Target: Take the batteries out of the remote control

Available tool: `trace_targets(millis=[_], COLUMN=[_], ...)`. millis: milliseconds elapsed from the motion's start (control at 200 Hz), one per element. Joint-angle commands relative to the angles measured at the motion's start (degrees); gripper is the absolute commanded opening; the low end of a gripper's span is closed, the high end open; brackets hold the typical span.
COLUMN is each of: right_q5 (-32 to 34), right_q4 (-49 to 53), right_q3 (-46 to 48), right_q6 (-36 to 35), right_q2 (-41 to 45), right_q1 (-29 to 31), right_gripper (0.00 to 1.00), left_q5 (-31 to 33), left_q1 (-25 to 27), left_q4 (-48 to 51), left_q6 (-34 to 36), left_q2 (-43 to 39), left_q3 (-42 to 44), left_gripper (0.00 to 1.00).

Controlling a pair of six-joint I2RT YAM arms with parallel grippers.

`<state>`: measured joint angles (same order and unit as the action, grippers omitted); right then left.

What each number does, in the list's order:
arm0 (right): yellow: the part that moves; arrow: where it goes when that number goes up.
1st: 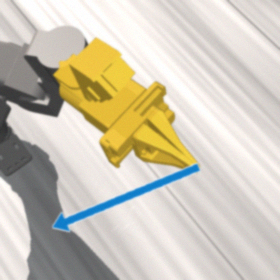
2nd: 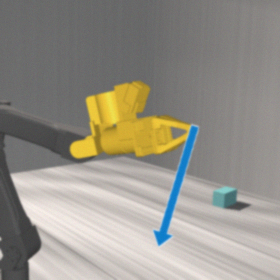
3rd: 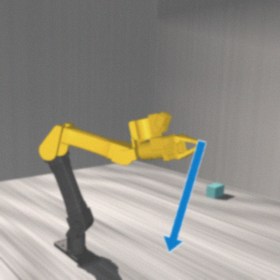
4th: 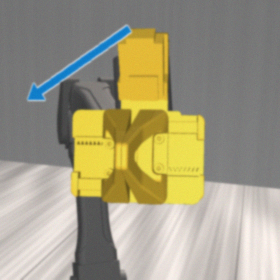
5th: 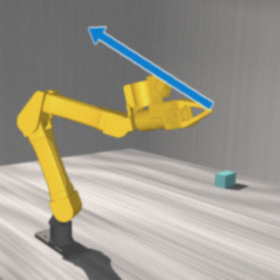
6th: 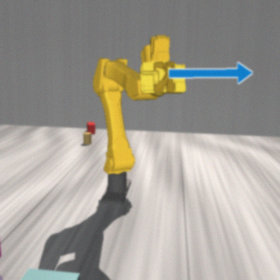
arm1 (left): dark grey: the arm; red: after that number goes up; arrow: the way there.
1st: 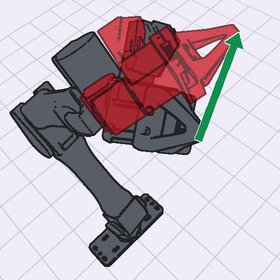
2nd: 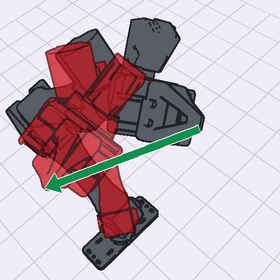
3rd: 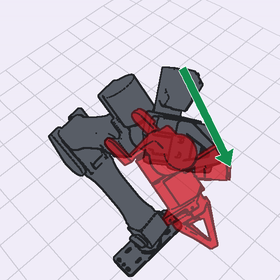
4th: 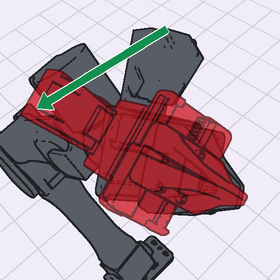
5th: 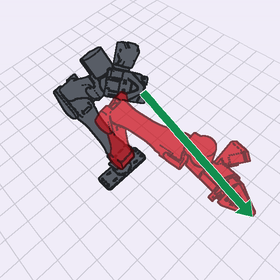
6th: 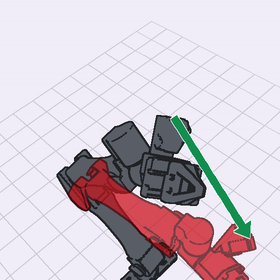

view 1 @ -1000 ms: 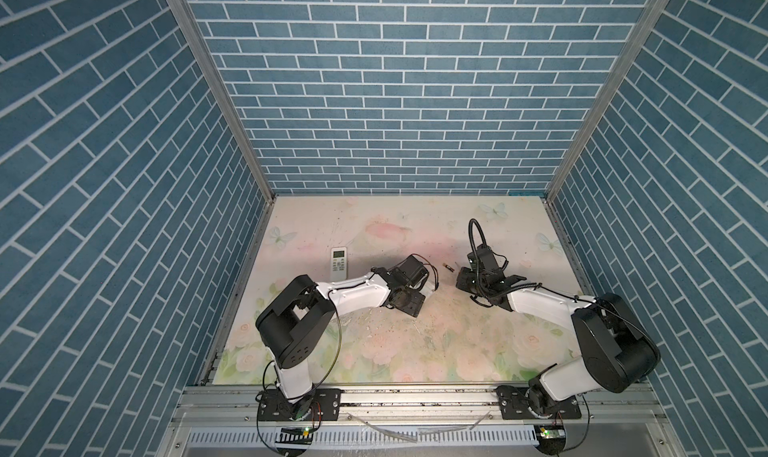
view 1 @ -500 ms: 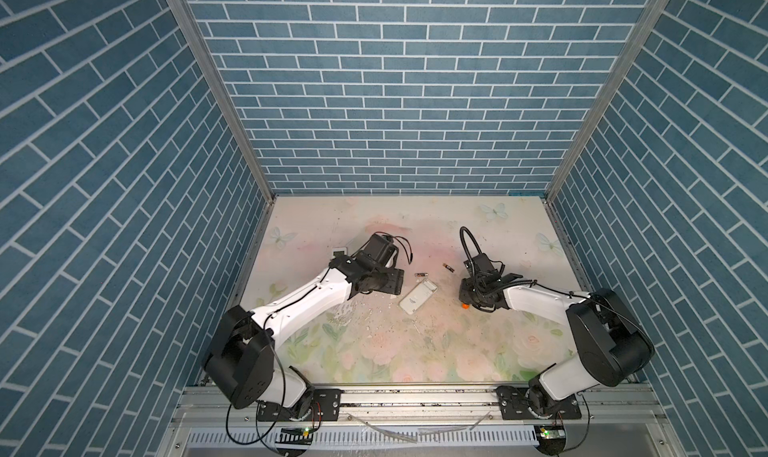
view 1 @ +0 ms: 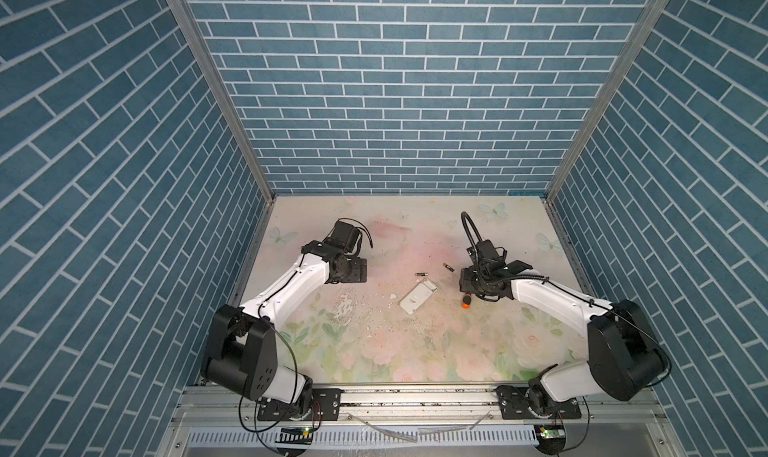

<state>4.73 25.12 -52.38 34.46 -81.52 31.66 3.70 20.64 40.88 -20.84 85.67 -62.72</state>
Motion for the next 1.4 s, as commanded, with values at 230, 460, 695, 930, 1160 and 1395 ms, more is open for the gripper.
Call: trace_targets(millis=[230, 460, 695, 930, 1160, 1395], right_q5=[1.17, 2.25, 2.99, 3.07, 1.97, 0.1], right_q4=[6.65, 6.41, 5.05, 4.85, 4.0, 3.18], right_q3=[-5.66, -5.09, -4.09, -3.78, -4.02, -3.82], right_q6=[-4.57, -4.25, -3.02, -2.38, -1.96, -0.76], right_q2=[5.05, 6.18, 7.5, 7.08, 5.83, 5.14], right_q1=[0.04, 0.03, 0.05, 0.05, 0.05, 0.11], right_gripper=[0.62, 0.63, 0.61, 0.61, 0.56, 0.52], left_q5=[5.78, 1.27, -0.72, 0.64, -0.08, -1.44], left_q1=[-4.43, -8.18, -9.59, -10.67, -10.89, -10.89], left_q4=[-2.24, -5.84, -6.15, -5.97, -6.25, -4.92], left_q6=[5.51, 6.51, 7.28, 7.55, 7.07, 5.89], left_q2=[11.84, 19.16, 26.39, 29.59, 31.28, 31.25], left_q3=[-7.2, -11.17, -15.88, -16.82, -16.48, -16.82], left_gripper=[0.86, 0.85, 0.82, 0.8, 0.71, 0.49])
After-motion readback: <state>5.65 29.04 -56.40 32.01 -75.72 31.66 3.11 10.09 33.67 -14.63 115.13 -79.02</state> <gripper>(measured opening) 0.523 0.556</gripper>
